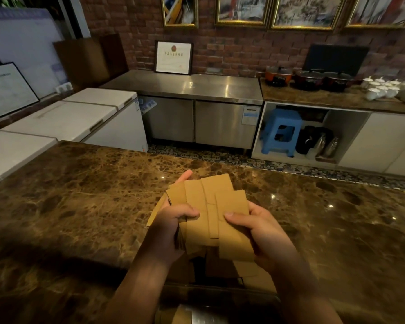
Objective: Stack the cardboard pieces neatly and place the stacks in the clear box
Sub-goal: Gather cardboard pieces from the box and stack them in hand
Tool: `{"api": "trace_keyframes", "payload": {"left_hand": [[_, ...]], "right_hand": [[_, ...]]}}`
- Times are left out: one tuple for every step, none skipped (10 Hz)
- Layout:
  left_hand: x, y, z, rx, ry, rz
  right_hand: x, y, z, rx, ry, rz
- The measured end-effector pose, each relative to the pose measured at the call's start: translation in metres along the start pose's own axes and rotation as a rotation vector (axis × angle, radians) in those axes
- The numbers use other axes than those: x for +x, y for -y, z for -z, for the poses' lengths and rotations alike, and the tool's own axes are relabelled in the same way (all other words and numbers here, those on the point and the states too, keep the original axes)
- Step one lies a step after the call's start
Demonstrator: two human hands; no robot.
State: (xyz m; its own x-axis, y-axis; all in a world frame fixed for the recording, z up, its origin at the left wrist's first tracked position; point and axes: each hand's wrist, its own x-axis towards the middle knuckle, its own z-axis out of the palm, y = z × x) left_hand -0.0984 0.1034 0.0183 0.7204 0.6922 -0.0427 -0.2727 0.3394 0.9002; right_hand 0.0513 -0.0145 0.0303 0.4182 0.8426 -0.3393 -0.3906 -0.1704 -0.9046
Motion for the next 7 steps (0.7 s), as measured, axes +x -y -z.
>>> {"api": "trace_keyframes", "payload": {"left_hand": [[0.001, 0.007, -0.002, -0.027, -0.03, 0.091], [-0.001, 0.004, -0.009, -0.101, -0.028, 0.147], [0.003, 0.004, -0.005, -0.084, -0.064, 0.091], [0.004, 0.007, -0.004, -0.132, -0.099, 0.032], [0.003, 0.013, -0.007, -0.149, -0.088, 0.067], [0.003, 0.02, -0.002, -0.13, -0.082, 0.075], [0.008, 0.024, 0.003, -0.104, -0.026, 0.027]], "right_hand": [[-0.003, -0.001, -0.008, -0.087, 0.056, 0.029], [-0.002, -0.004, -0.01, -0.105, 0.022, 0.049], [0.0, -0.001, -0.006, -0.071, -0.024, 0.016], [-0.002, 0.002, -0.004, -0.038, 0.002, -0.003], [-0.005, -0.004, -0.012, -0.112, 0.053, 0.034], [-0.003, -0.012, -0.021, -0.21, -0.007, 0.11], [0.004, -0.017, -0.02, -0.386, -0.135, 0.179]]}}
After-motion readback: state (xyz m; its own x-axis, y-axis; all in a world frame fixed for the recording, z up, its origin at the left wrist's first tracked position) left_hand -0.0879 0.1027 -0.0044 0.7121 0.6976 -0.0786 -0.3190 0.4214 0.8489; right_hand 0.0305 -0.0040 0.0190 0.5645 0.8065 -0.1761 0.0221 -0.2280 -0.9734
